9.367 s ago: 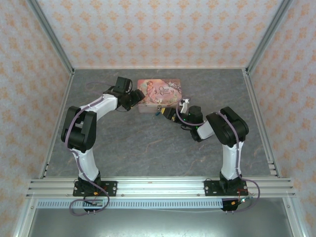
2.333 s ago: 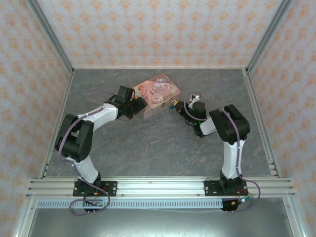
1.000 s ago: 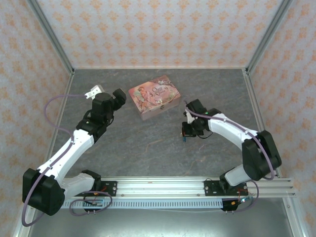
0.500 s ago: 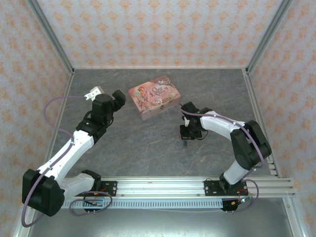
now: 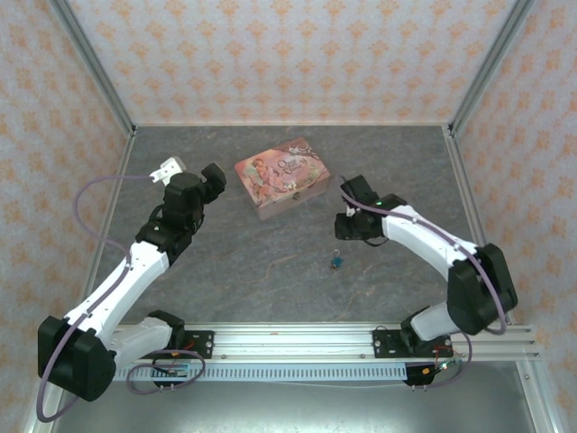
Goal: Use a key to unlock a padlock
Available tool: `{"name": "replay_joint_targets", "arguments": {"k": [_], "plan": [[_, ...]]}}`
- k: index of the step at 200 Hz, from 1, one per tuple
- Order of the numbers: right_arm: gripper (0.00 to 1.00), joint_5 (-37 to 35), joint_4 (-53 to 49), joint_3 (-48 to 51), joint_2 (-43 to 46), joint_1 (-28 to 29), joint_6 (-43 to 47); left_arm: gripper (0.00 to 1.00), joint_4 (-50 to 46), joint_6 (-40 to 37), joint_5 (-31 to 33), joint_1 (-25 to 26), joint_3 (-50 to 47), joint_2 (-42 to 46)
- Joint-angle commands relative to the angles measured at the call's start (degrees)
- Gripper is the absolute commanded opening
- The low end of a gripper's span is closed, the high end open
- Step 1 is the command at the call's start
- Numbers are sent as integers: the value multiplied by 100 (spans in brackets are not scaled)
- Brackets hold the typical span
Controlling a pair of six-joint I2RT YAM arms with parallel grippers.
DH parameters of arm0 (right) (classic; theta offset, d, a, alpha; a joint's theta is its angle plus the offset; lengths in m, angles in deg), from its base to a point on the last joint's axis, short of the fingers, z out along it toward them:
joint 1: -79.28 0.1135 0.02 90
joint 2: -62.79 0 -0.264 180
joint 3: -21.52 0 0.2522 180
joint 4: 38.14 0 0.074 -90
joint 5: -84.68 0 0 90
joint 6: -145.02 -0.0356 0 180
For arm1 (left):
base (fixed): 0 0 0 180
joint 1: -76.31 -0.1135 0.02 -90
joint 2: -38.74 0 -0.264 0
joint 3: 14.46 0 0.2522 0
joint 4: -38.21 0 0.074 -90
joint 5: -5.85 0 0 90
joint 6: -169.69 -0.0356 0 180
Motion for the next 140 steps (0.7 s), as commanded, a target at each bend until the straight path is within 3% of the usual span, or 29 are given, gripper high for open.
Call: {"name": "replay_joint_targets", "arguments": {"k": [1,29,67,88,106,140], "plan": [[35,-719,297,-102,558,-301,220,94,361,-717,367,-19,-29,274],[40,-1123,1133,230,1298,-651,573,92,830,-1565,539,-22,-278,517],[68,-1935,2628,1110,2084,-894,1467,91,1322,-2661,890,-25,-509,712],[85,-2186,3154,1520,2227,-1151,1588,100,1539,-2787,1472,-27,-686,824],[100,-2211,3560,1901,2286,-1484,1499,100,1923,-2789,1909,-58,-974,946],[99,-2023,4846,2863,2154,-2277,1155,100,2060,-2552,2021,-276,-1297,864]]}}
